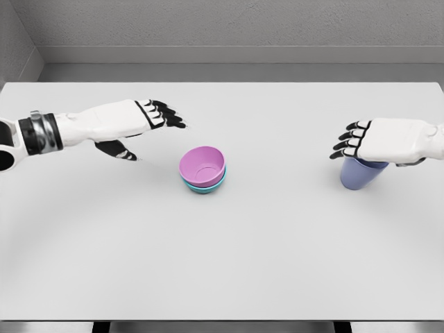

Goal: Stacking bowl and cup with both arms

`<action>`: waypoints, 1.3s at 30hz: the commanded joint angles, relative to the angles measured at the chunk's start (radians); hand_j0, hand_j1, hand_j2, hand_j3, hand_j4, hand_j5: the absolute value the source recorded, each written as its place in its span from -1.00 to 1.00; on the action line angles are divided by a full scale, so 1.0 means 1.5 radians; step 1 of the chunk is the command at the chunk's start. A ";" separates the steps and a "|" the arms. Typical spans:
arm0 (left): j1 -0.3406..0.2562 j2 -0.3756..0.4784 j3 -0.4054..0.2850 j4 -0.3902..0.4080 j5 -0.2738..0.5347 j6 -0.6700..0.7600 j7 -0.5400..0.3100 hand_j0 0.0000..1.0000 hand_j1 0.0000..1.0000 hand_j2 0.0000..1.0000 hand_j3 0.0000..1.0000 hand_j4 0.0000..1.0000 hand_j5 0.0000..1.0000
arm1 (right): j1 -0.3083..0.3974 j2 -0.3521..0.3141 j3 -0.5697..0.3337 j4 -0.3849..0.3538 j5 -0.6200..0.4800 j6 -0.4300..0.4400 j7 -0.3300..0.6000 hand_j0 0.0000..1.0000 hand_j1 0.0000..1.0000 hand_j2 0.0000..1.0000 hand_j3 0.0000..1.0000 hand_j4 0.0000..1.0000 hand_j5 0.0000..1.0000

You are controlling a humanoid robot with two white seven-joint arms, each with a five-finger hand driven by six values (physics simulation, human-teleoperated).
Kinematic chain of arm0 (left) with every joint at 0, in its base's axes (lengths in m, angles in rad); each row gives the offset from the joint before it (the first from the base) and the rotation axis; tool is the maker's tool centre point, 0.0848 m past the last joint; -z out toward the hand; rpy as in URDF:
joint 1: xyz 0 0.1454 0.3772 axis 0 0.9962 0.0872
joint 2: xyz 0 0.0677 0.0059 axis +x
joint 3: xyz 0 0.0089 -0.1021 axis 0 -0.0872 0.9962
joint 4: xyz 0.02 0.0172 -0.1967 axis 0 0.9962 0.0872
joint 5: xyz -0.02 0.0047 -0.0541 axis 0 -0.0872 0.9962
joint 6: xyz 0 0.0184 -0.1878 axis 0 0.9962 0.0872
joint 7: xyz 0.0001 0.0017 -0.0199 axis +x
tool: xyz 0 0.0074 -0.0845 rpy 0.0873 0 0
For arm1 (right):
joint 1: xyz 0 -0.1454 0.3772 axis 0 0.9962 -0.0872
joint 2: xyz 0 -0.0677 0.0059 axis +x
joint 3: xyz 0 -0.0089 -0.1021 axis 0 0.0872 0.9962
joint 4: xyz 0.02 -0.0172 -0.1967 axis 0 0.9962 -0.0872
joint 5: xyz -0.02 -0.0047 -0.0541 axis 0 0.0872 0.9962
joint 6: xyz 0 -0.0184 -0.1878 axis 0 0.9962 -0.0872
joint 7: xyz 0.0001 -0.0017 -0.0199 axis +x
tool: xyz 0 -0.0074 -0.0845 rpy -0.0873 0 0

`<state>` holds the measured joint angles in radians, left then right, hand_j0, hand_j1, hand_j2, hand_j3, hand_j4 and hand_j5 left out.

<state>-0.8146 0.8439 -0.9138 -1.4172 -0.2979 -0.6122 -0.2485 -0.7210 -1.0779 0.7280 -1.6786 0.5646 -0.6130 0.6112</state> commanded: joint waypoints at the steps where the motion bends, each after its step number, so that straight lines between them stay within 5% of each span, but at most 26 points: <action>1: 0.001 0.043 0.021 0.001 0.028 0.001 0.001 1.00 1.00 1.00 1.00 1.00 1.00 | 0.000 0.002 0.000 0.004 -0.001 0.001 0.000 1.00 1.00 1.00 1.00 1.00 1.00; 6: 0.053 0.092 0.084 0.007 0.048 0.001 0.001 1.00 1.00 1.00 1.00 1.00 1.00 | 0.001 0.012 0.006 0.019 0.006 0.001 0.000 1.00 1.00 1.00 1.00 1.00 1.00; 18: 0.074 0.108 0.088 0.011 0.044 0.001 0.000 1.00 1.00 1.00 1.00 1.00 1.00 | 0.001 0.017 0.018 0.022 0.014 0.001 0.000 0.99 0.99 0.99 0.99 0.99 0.99; 26: 0.077 0.107 0.088 0.011 0.047 0.001 0.000 1.00 1.00 1.00 1.00 1.00 1.00 | 0.001 0.017 0.023 0.022 0.028 0.001 0.000 0.63 0.63 0.63 0.63 0.63 0.63; 39: 0.076 0.107 0.089 0.011 0.047 0.001 0.001 1.00 1.00 1.00 1.00 1.00 1.00 | -0.001 0.017 0.022 0.019 0.028 0.001 0.000 0.36 0.36 0.36 0.36 0.36 0.36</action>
<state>-0.7010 1.0038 -0.7818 -1.4004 -0.2335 -0.6121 -0.2489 -0.7240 -1.0512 0.7610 -1.6498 0.6087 -0.6132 0.6108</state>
